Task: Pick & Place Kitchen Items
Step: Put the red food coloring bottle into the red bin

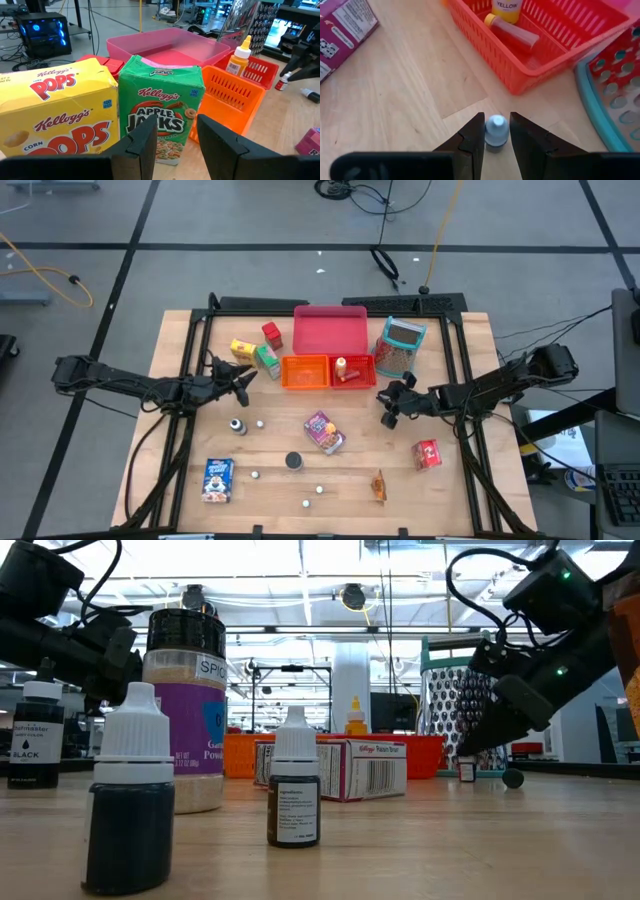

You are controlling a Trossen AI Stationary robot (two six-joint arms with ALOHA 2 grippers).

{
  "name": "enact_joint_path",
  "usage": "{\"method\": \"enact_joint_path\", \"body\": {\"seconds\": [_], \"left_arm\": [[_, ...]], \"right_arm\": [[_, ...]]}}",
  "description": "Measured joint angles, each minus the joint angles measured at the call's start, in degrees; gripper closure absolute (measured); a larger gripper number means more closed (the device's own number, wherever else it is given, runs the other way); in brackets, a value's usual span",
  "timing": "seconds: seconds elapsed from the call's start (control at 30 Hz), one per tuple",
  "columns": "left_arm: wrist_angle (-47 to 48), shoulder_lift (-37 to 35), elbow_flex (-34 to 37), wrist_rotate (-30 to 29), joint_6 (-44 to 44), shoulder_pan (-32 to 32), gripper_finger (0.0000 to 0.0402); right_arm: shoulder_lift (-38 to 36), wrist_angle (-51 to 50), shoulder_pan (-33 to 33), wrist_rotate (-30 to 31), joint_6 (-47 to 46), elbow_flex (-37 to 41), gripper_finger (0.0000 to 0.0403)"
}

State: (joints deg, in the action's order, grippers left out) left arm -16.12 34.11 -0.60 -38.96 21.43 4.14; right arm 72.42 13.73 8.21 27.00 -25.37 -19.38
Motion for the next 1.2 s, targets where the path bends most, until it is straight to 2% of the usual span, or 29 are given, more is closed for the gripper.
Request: {"method": "enact_joint_path", "body": {"seconds": [0.13,0.3,0.57,0.77,1.0,1.2], "left_arm": [[0.0,0.0,0.0,0.0,0.0,0.0,0.0261],[0.0,0.0,0.0,0.0,0.0,0.0,0.0261],[0.0,0.0,0.0,0.0,0.0,0.0,0.0261],[0.0,0.0,0.0,0.0,0.0,0.0,0.0261],[0.0,0.0,0.0,0.0,0.0,0.0,0.0261],[-0.1,0.0,0.0,-0.1,0.0,0.0,0.0261]], "right_arm": [[0.0,1.3,0.0,-0.1,0.6,0.0,0.0324],[0.0,1.4,0.0,-0.3,1.0,0.0,0.0365],[0.0,2.0,0.1,-1.8,1.0,0.0,0.0365],[-3.1,1.7,0.3,-6.7,1.5,-1.7,0.0365],[-8.5,1.8,0.9,-6.2,7.0,-5.4,0.0365],[-7.1,3.5,-1.3,-3.5,10.6,-9.3,0.0365]]}}
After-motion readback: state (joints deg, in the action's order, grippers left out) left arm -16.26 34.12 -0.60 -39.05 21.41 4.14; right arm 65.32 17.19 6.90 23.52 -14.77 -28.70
